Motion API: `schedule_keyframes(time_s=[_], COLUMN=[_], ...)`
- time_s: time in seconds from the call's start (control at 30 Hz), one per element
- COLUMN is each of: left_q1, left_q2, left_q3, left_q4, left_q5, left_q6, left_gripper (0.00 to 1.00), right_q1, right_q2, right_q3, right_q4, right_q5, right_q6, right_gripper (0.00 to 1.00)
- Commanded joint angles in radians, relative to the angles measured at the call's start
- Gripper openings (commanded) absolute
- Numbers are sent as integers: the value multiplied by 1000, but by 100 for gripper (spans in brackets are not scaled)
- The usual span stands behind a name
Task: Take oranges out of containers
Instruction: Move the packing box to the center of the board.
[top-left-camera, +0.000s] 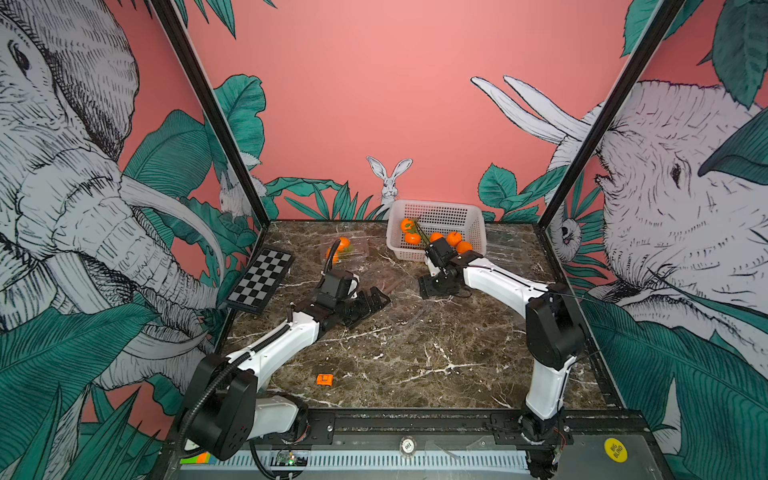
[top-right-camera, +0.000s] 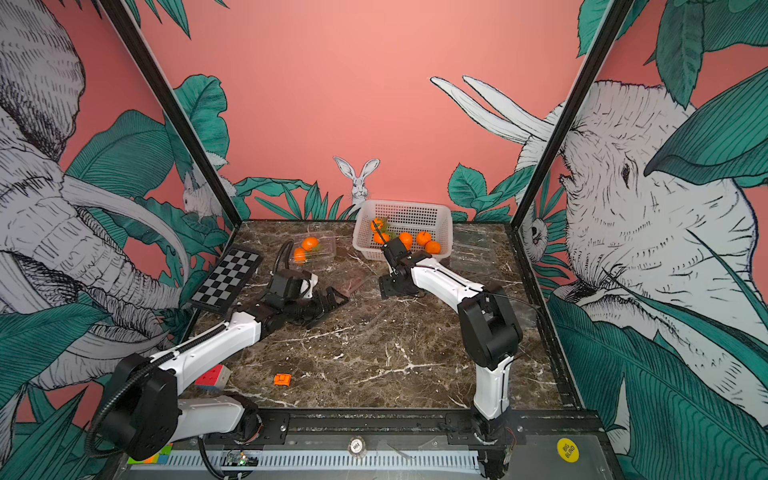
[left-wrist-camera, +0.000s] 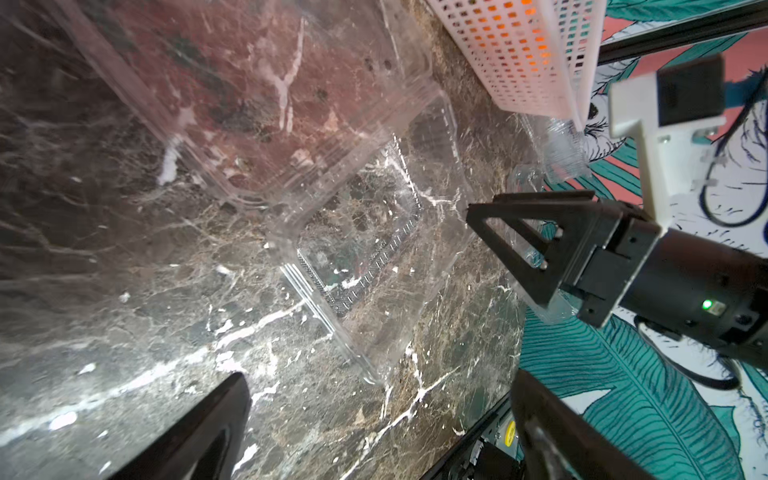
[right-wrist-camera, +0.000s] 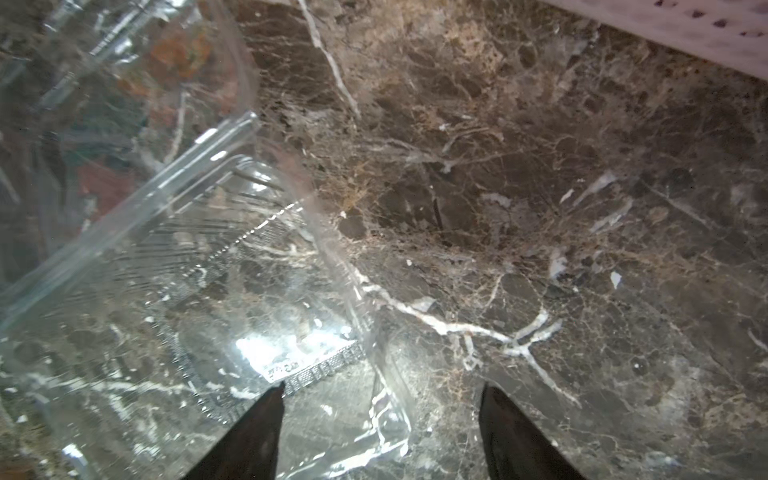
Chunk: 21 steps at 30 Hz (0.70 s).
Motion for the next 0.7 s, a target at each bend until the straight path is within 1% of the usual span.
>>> schedule_keyframes(time_s=[0.0, 0.1, 0.23, 0.27, 0.33, 0.4, 0.5, 0.67], left_q1=[3, 6, 7, 7, 7, 6, 4, -30], left_q2=[64, 137, 194, 206, 232, 250, 263, 272], left_q3=[-8, 6, 48, 54, 61, 62, 63, 69], left_q4=[113, 180, 179, 182, 206, 230, 257, 277], left_q5=[57, 87, 86, 85, 99, 103, 105, 104], left_q6=[-18, -42, -19, -19, -26, -35, -47, -53], left_gripper=[99, 99, 99, 99, 99, 99, 99, 99], right_q1=[19, 28, 36, 37, 37, 39, 39, 39], right_q2=[38, 87, 123, 130, 142, 133, 83, -9], right_q3=[61, 100, 116, 120, 123, 115, 60, -45], right_q4=[4, -1, 24, 23, 16, 9, 23, 17], right_q5=[54, 74, 76, 76, 77, 90, 115, 143], right_q6=[-23, -18, -20, -21, -25, -26, -18, 10], right_gripper=[67, 60, 49, 47, 41, 33, 24, 15])
